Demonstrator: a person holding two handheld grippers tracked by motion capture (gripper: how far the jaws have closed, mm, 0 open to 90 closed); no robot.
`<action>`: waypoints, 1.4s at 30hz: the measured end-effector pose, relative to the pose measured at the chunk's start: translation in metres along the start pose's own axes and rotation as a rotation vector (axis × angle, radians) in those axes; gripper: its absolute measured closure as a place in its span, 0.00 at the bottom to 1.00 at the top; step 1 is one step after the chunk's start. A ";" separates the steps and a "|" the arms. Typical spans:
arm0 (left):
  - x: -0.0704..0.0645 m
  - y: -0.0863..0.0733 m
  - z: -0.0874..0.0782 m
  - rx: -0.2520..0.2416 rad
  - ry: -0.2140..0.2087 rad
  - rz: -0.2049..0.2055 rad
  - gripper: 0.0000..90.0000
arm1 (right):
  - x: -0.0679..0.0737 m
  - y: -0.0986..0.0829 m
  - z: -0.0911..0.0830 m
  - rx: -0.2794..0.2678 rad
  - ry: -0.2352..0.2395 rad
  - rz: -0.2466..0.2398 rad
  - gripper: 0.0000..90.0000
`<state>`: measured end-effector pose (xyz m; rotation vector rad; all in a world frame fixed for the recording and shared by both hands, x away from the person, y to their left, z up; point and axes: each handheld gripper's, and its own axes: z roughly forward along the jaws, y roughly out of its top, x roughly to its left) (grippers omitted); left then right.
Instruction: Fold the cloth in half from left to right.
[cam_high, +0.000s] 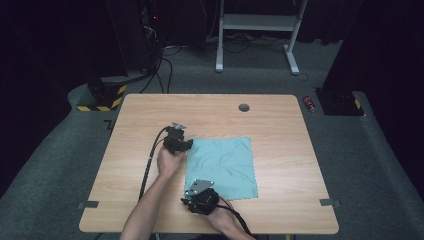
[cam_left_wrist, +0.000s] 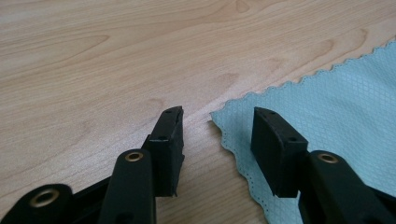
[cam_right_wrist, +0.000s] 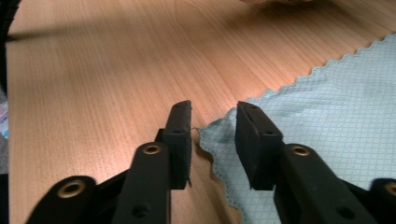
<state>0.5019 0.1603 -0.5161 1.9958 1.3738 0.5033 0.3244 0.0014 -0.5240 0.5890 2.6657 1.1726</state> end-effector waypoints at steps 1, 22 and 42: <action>0.000 0.000 0.000 0.000 0.000 0.000 0.61 | 0.000 0.000 0.000 0.000 0.000 0.000 0.78; 0.005 0.010 0.001 0.012 -0.084 -0.039 0.99 | 0.000 0.003 -0.009 -0.023 -0.013 -0.014 1.00; 0.022 0.015 -0.018 -0.022 -0.125 -0.054 1.00 | 0.001 0.018 -0.014 -0.049 0.031 -0.007 1.00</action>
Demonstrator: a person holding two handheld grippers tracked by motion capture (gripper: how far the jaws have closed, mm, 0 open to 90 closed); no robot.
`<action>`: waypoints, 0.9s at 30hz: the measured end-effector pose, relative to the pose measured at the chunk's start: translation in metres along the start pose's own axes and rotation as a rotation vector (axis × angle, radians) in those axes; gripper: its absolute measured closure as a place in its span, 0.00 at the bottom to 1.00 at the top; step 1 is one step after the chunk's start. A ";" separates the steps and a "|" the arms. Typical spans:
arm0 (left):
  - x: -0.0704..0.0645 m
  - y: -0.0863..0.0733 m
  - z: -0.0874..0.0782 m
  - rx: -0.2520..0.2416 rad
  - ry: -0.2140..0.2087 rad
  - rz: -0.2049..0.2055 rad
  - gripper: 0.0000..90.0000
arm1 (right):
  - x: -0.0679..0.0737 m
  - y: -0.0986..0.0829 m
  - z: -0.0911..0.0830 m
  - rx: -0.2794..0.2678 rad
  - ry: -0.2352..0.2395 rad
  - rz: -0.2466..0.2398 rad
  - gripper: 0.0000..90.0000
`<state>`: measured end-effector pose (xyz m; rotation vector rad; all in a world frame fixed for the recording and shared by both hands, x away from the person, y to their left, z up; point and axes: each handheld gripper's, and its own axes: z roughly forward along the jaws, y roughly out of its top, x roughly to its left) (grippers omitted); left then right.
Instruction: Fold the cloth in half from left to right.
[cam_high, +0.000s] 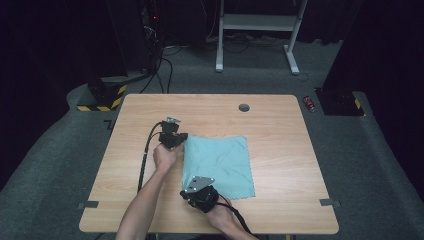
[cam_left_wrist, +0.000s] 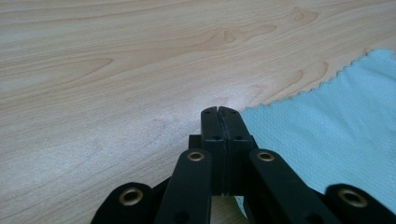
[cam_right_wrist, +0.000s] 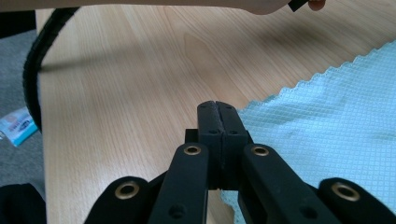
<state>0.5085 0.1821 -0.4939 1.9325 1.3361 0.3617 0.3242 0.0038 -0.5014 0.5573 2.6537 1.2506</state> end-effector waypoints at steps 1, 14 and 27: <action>0.002 0.000 -0.002 -0.003 -0.001 -0.001 1.00 | 0.000 0.001 0.000 0.000 0.003 0.006 1.00; 0.011 0.022 -0.034 -0.017 0.008 0.042 1.00 | 0.006 0.032 -0.004 -0.082 0.046 0.008 1.00; -0.020 0.024 -0.007 -0.002 0.005 0.083 1.00 | -0.010 -0.003 -0.037 -0.119 -0.003 0.094 1.00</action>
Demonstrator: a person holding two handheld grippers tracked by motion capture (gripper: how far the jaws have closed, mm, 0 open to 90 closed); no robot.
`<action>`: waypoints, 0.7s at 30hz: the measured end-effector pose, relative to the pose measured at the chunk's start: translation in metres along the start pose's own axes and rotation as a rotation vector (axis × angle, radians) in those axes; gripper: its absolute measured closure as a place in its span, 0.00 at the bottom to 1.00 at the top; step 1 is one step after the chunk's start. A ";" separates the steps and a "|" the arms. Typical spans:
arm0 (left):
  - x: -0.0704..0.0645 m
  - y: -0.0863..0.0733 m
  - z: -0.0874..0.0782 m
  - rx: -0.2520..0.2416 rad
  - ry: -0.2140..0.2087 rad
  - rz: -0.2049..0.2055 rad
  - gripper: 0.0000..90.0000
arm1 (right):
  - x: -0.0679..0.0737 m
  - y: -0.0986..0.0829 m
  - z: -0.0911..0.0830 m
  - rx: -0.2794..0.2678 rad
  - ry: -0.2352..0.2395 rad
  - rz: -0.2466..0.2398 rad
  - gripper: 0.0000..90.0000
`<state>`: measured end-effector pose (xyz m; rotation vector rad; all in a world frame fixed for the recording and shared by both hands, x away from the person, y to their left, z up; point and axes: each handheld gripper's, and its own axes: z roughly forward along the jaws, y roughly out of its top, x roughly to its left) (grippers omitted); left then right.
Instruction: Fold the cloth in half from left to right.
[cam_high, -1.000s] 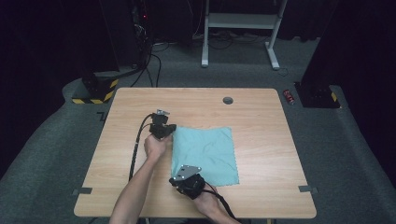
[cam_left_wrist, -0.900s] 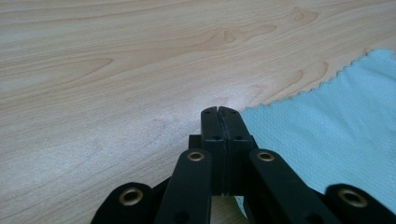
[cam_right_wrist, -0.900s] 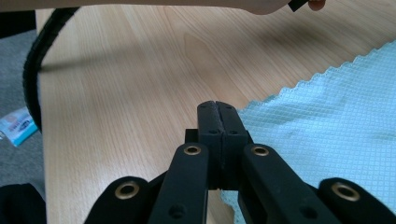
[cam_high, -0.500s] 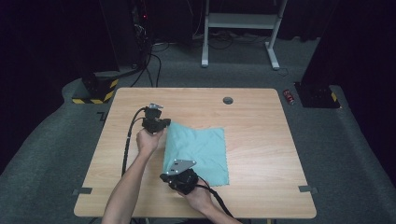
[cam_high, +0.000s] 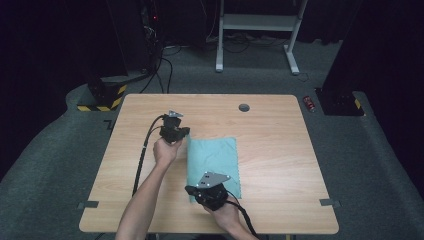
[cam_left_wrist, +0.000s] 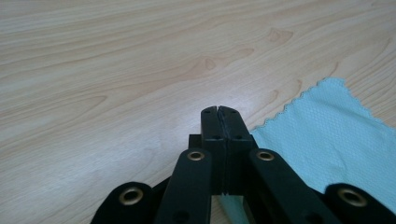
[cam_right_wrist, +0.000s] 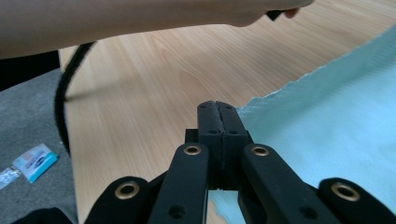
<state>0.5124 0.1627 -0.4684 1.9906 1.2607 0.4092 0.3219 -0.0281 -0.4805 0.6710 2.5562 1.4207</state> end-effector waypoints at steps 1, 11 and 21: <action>0.000 0.000 0.000 0.000 0.000 0.000 1.00 | 0.000 0.000 0.000 0.000 0.000 0.000 1.00; -0.030 0.010 0.025 0.016 -0.025 0.038 1.00 | -0.021 -0.030 -0.025 0.005 -0.065 0.058 1.00; -0.049 0.017 0.042 0.050 -0.034 0.079 1.00 | -0.029 -0.048 -0.041 0.000 -0.090 0.087 1.00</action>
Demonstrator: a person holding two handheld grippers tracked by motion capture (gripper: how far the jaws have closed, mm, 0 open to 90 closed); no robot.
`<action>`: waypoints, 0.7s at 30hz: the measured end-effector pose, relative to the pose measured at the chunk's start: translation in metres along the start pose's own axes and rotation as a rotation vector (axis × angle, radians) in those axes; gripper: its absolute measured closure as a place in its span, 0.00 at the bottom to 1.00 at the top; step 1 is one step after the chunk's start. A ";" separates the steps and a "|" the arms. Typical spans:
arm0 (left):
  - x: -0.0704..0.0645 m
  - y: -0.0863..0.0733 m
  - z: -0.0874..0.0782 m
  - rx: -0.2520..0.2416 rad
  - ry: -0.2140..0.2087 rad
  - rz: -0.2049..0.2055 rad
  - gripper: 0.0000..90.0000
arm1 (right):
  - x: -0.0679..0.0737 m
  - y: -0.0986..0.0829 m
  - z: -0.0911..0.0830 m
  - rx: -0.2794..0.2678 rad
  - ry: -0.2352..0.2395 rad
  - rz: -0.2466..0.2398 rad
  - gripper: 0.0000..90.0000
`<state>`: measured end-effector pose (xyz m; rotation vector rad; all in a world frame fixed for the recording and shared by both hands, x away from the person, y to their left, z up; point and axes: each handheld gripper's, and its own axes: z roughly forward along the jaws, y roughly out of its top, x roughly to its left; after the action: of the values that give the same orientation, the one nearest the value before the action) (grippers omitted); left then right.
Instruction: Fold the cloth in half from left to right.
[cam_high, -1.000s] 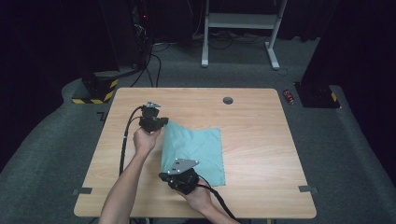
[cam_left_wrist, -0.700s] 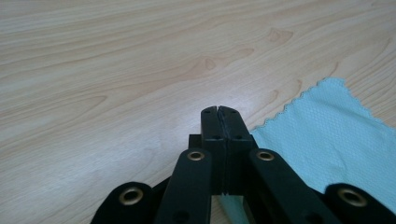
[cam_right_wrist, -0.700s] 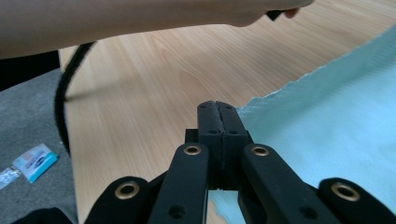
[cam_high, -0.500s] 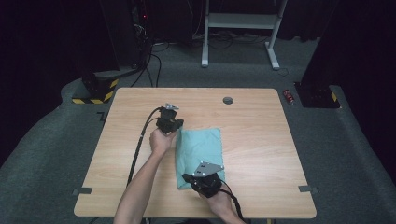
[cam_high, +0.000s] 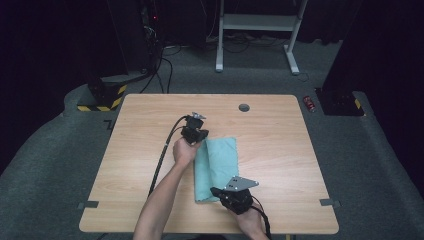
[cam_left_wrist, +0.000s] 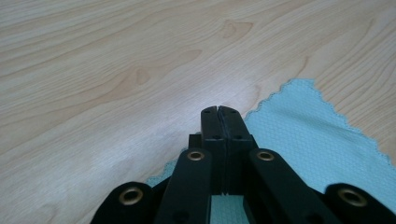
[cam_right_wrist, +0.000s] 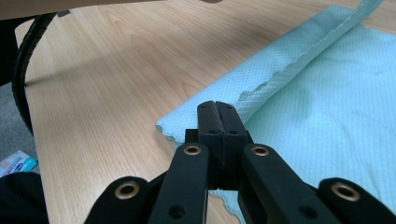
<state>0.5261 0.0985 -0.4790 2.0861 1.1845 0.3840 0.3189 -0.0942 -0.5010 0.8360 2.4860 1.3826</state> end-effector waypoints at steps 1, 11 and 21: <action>-0.003 0.002 0.001 0.001 -0.003 0.009 1.00 | -0.001 -0.001 -0.002 -0.001 -0.002 0.004 1.00; -0.020 0.015 0.014 0.006 -0.026 0.038 1.00 | -0.013 -0.015 -0.016 0.005 -0.045 0.039 1.00; -0.033 0.020 0.027 0.007 -0.048 0.053 1.00 | -0.019 -0.026 -0.025 0.018 -0.088 0.046 1.00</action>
<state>0.5356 0.0529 -0.4819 2.1246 1.1061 0.3531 0.3144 -0.1338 -0.5101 0.9423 2.4312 1.3088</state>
